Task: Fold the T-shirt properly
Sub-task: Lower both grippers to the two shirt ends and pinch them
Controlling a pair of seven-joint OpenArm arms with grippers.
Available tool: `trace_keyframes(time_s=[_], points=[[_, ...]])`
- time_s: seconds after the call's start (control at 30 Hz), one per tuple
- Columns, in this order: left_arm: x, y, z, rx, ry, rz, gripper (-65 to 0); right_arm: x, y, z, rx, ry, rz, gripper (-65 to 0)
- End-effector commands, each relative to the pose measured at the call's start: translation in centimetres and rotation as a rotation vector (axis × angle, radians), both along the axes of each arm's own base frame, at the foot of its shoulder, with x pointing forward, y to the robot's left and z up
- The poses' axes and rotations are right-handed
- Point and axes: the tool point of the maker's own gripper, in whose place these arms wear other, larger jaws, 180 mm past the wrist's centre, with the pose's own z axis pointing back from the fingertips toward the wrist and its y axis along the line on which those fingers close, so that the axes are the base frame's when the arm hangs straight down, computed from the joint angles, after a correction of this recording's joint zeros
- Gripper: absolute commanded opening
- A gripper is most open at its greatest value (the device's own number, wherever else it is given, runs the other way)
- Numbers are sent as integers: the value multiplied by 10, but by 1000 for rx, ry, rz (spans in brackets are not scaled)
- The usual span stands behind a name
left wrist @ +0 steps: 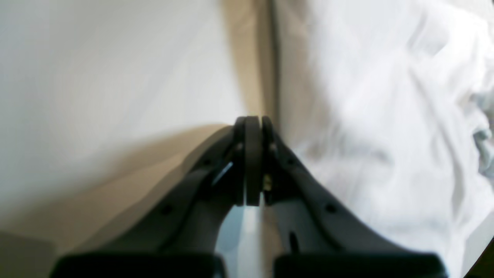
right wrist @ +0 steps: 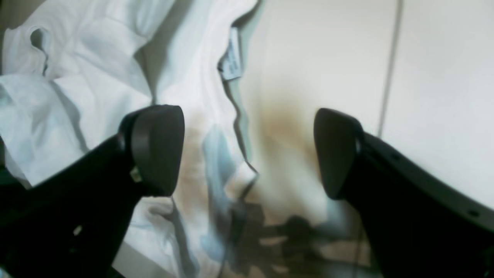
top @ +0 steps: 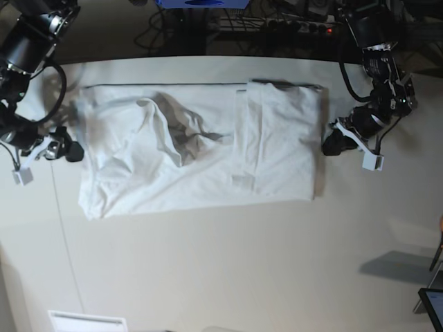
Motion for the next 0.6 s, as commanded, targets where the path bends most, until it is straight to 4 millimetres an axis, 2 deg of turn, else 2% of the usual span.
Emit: trace_keyframes(time_s=[0.0, 0.07, 0.23, 0.33, 0.57], points=[[-1, 3, -3, 25, 20, -18, -650, -8, 1, -6, -20, 51, 22, -158], [-1, -2, -8, 7, 30, -16, -650, -8, 6, -6, 1, 46, 24, -158], [9, -14, -5, -18, 13, -19, -650, -6, 35, -6, 44, 37, 112, -160], [9, -17, -6, -24, 12, -22, -650, -8, 44, -8, 52, 43, 138, -160], [13, -52, -11, -44, 21, -109, -650, -18, 70, -19, 101, 68, 164, -161]])
